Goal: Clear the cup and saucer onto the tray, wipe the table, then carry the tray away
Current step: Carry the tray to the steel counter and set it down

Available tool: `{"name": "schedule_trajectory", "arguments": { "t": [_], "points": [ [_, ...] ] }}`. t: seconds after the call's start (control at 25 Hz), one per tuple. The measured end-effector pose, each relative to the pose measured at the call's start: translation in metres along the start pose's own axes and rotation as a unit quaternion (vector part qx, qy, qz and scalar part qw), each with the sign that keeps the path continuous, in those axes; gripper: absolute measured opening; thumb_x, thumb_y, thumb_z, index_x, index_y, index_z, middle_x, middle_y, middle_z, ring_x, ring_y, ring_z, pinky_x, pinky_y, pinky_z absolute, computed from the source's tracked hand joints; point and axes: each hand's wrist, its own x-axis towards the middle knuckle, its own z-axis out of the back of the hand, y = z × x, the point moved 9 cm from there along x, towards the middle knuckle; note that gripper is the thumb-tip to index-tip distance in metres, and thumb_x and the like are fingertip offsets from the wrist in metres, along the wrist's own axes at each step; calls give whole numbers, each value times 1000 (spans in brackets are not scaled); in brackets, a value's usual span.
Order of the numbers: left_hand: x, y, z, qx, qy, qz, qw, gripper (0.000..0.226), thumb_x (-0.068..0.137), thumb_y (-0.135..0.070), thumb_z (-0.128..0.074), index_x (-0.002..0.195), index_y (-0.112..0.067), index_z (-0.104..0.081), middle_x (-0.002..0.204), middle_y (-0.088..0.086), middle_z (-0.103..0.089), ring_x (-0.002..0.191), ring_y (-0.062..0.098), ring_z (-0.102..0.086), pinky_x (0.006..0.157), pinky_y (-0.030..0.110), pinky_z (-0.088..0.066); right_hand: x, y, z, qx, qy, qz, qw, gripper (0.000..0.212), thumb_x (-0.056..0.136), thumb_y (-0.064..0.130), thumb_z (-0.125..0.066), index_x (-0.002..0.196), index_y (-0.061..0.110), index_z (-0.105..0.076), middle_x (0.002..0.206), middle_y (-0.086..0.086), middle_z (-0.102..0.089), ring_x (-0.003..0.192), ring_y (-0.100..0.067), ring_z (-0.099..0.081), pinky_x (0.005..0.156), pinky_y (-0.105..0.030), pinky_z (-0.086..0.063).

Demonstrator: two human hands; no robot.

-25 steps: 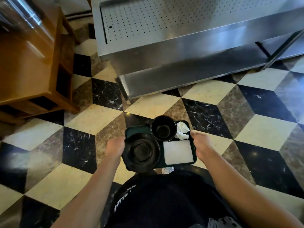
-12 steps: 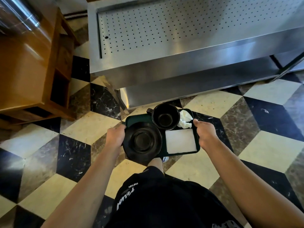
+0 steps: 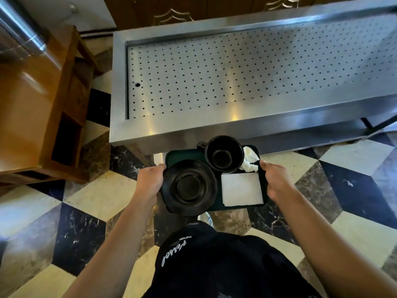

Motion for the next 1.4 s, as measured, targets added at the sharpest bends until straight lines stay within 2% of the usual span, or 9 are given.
{"name": "schedule_trajectory", "arguments": {
  "t": [0.12, 0.24, 0.36, 0.52, 0.72, 0.88, 1.0, 1.2, 1.4],
  "points": [
    [27, -33, -11, -20, -10, 0, 1000, 25, 92, -21, -66, 86, 3, -71, 79, 17, -63, 76, 27, -59, 67, 39, -43, 31, 39, -20, 7, 0, 3, 1000, 25, 99, 25, -65, 106, 3, -74, 105, -15, -77, 89, -32, -73, 76, -44, -61],
    [48, -64, -24, -14, 0, -15, 1000, 11, 90, -20, -65, 83, -11, -65, 75, 12, -50, 72, 24, -45, 64, 37, -37, 59, 66, -35, 13, 1, -1, 1000, 32, 95, 29, -70, 116, 5, -74, 118, -16, -75, 105, -33, -72, 91, -52, -59],
    [70, -90, -35, -3, -5, -21, 1000, 11, 91, -14, -61, 81, -11, -65, 72, 13, -49, 66, 24, -42, 54, 33, -32, 82, 99, -54, 9, 1, 9, 1000, 34, 95, 29, -71, 119, 6, -74, 124, -15, -72, 113, -34, -69, 100, -56, -54],
    [98, -124, -50, -10, -44, 4, 999, 23, 97, -13, -59, 76, -5, -66, 57, 8, -55, 56, 24, -53, 50, 28, -40, 120, 145, -81, -8, 13, 20, 1000, 29, 99, 22, -67, 121, 4, -72, 122, -14, -72, 113, -33, -68, 102, -52, -54],
    [132, -165, -65, 0, -91, 2, 996, 25, 99, -15, -58, 93, 0, -76, 83, 14, -71, 79, 26, -63, 70, 38, -48, 165, 205, -122, -37, 52, 19, 998, 15, 99, 23, -66, 106, 12, -74, 117, -11, -73, 108, -31, -69, 99, -52, -55],
    [163, -186, -74, -13, -101, 26, 994, 27, 96, -15, -57, 96, 6, -74, 82, 17, -67, 81, 30, -61, 69, 40, -47, 200, 244, -154, -58, 86, 17, 994, 13, 99, 26, -66, 104, 17, -73, 123, -11, -72, 113, -31, -67, 102, -51, -54],
    [183, -196, -78, -29, -121, 44, 991, 22, 95, -13, -56, 94, 2, -73, 80, 14, -64, 80, 29, -61, 69, 41, -47, 216, 262, -171, -68, 86, 9, 994, 17, 99, 25, -65, 107, 13, -75, 113, -11, -74, 104, -32, -70, 97, -52, -57],
    [222, -214, -85, -31, -97, 51, 993, 22, 92, -12, -54, 92, -1, -73, 78, 15, -58, 77, 28, -55, 68, 40, -42, 239, 277, -198, -76, 80, 3, 994, 25, 102, 21, -61, 81, 14, -71, 93, -8, -73, 93, -29, -69, 93, -51, -58],
    [262, -233, -82, -13, -55, 48, 997, 6, 88, -12, -53, 84, -11, -58, 74, 12, -46, 72, 25, -41, 55, 33, -30, 252, 274, -220, -88, 48, -3, 995, 25, 98, 28, -64, 106, 8, -77, 110, -12, -76, 104, -34, -72, 95, -57, -57]
  ]
}}
